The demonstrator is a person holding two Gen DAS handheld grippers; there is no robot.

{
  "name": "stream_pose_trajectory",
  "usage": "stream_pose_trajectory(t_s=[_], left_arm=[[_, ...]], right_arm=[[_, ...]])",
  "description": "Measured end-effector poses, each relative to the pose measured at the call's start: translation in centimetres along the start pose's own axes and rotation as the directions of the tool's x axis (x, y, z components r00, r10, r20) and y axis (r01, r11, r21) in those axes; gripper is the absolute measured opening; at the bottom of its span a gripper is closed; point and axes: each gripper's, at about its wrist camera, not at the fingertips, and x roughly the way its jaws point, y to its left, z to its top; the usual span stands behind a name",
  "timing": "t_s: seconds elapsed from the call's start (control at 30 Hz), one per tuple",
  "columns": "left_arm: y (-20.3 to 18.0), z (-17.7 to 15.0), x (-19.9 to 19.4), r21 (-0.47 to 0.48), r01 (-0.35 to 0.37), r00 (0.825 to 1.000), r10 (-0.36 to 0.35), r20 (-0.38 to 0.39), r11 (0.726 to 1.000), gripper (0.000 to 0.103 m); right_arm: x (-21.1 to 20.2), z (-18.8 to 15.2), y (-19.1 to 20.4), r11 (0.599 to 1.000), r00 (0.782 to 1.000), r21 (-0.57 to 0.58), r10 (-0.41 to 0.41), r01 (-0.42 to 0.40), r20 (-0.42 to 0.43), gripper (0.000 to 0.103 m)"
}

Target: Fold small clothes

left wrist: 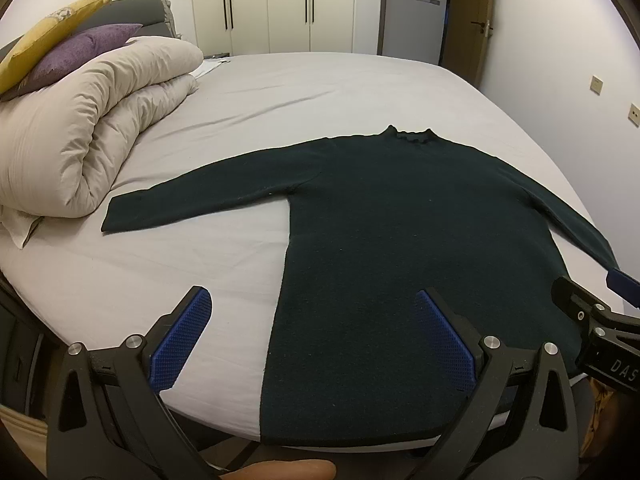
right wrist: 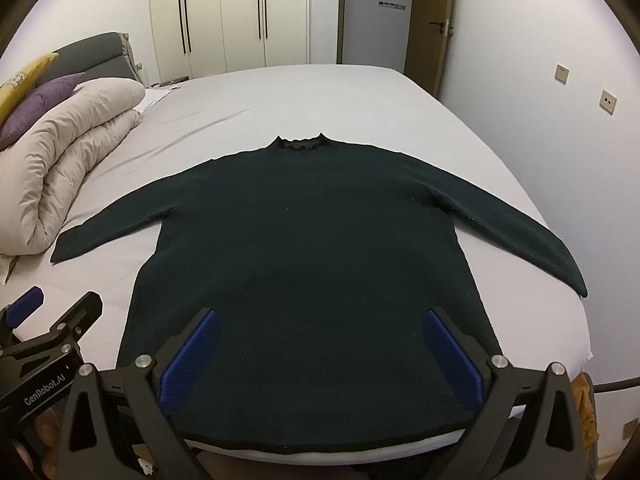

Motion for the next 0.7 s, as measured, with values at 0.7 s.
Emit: stream_pose_trajectory(t_s=[0.7], left_arm=[[0.08,-0.06,0.15,-0.003,0.001,1.000,-0.001,-0.003,1.000,0.103]], right_arm=[[0.24,0.06,0.25,1.000,1.000,-0.004,-0.002,0.002,-0.003,0.103]])
